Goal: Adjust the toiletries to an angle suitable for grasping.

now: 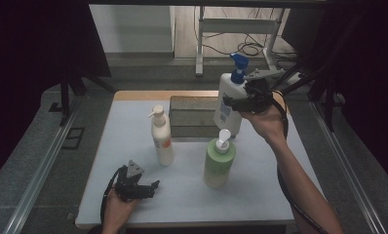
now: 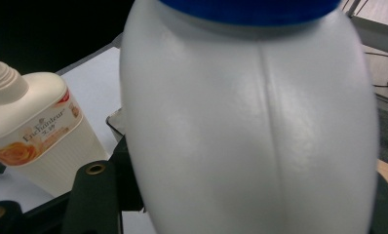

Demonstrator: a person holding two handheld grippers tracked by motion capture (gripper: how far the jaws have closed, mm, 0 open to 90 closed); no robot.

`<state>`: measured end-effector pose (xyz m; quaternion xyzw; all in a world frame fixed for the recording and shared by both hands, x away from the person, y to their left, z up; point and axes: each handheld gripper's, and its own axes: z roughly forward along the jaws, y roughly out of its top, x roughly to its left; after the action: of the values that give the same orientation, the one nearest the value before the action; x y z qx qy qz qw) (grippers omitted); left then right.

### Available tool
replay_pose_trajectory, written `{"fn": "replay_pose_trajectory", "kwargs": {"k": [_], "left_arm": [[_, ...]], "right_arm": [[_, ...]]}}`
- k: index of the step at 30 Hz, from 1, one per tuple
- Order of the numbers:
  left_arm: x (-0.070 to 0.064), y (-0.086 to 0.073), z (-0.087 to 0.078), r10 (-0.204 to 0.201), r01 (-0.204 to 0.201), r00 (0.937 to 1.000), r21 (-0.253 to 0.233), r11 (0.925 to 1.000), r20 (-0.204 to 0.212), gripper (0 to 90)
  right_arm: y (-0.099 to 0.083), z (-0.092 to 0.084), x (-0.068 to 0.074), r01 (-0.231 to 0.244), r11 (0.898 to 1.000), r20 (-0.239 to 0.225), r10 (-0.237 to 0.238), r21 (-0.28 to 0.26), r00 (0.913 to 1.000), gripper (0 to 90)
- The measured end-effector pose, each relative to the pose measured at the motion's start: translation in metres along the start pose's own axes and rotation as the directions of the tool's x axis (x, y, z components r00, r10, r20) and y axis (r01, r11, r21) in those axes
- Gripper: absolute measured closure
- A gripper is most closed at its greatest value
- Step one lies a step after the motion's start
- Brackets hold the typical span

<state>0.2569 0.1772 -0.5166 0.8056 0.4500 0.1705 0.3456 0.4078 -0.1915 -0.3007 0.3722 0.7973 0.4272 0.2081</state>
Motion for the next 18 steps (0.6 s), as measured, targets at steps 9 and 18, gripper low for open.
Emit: {"fn": "replay_pose_trajectory", "kwargs": {"k": [9,18], "left_arm": [[0.000,0.000,0.001,-0.001,0.001,1.0000,-0.005,1.0000,0.005,11.5],[0.001,0.000,0.001,0.006,-0.006,1.0000,0.002,1.0000,0.006,11.5]], "right_arm": [[0.013,0.022,0.003,0.008,1.000,-0.005,-0.008,-0.003,1.0000,38.8],[0.024,0.046,0.008,0.016,1.000,-0.014,-0.016,-0.004,0.9998,38.9]]}}
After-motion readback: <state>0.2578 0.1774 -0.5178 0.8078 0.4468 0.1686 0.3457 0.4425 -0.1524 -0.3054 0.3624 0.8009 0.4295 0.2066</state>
